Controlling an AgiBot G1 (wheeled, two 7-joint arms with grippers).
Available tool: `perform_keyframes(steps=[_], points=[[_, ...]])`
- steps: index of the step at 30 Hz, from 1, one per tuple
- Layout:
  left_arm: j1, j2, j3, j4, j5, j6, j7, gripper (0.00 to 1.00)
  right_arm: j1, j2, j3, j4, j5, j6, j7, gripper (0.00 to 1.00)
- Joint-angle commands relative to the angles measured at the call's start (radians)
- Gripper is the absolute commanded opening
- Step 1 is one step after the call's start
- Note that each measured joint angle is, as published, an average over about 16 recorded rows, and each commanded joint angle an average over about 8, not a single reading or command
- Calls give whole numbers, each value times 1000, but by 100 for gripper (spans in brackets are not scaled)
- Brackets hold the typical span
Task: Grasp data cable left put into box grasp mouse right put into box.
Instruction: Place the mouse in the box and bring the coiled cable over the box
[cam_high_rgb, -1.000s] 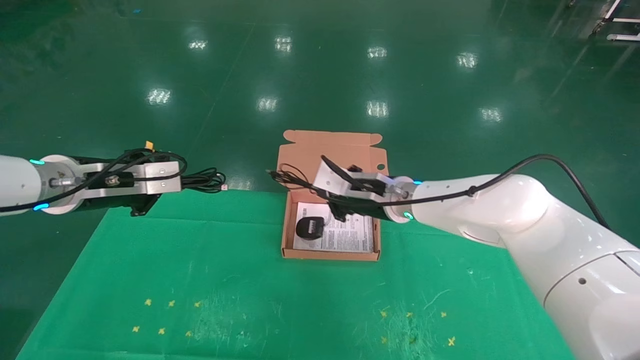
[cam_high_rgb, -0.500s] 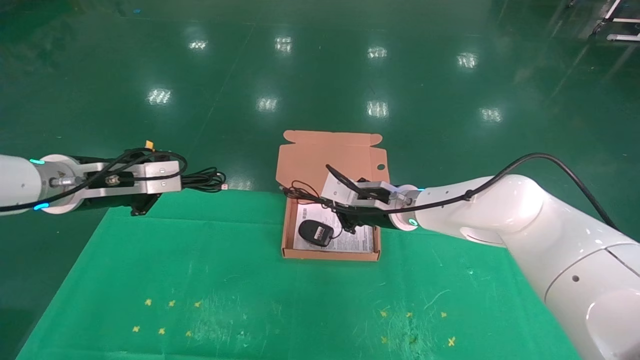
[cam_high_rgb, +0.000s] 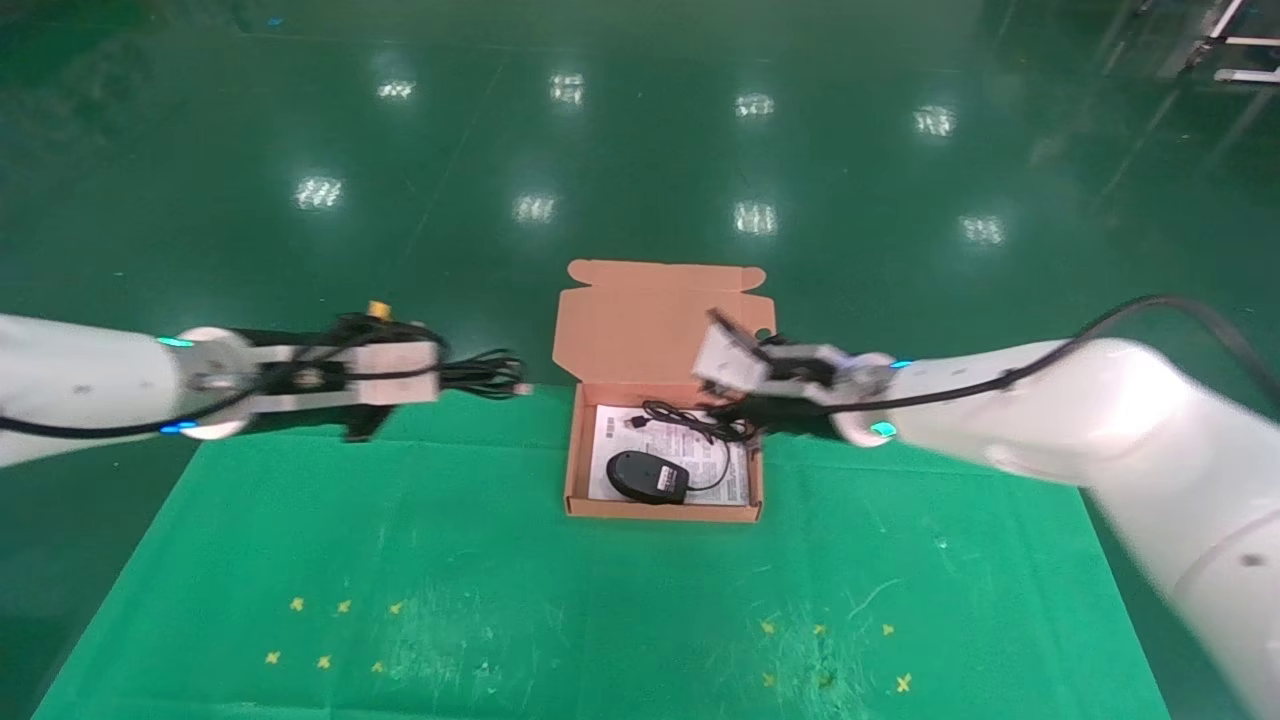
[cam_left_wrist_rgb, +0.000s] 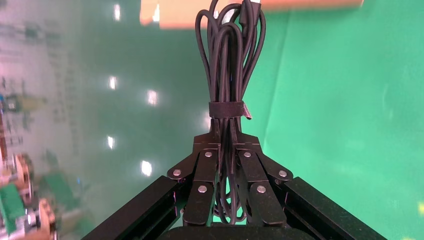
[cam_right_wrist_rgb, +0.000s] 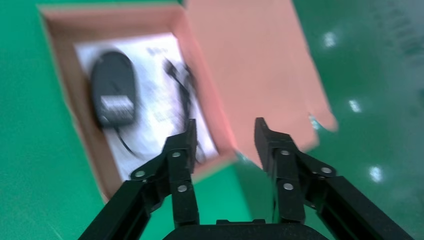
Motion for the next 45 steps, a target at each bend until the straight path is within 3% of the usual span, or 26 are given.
perform_keyframes(steps=[1, 12, 22, 33, 41, 45], points=[[7, 16, 3, 12, -11, -18, 15, 0, 6, 21, 2, 8, 0, -2, 0, 100], [29, 210, 30, 262, -72, -218, 206, 0, 43, 247, 0, 191, -41, -30, 64, 100], [13, 377, 39, 525, -178, -362, 436, 0, 25, 433, -21, 456, -111, -40, 229, 100], [-4, 419, 107, 641, -428, -426, 636, 0, 0, 551, -48, 696, -245, -24, 468, 100], [-16, 424, 148, 675, -521, -431, 672, 100, -3, 569, -55, 746, -290, -21, 522, 100], [-17, 423, 148, 675, -520, -430, 671, 100, -3, 568, -55, 745, -290, -21, 521, 100]])
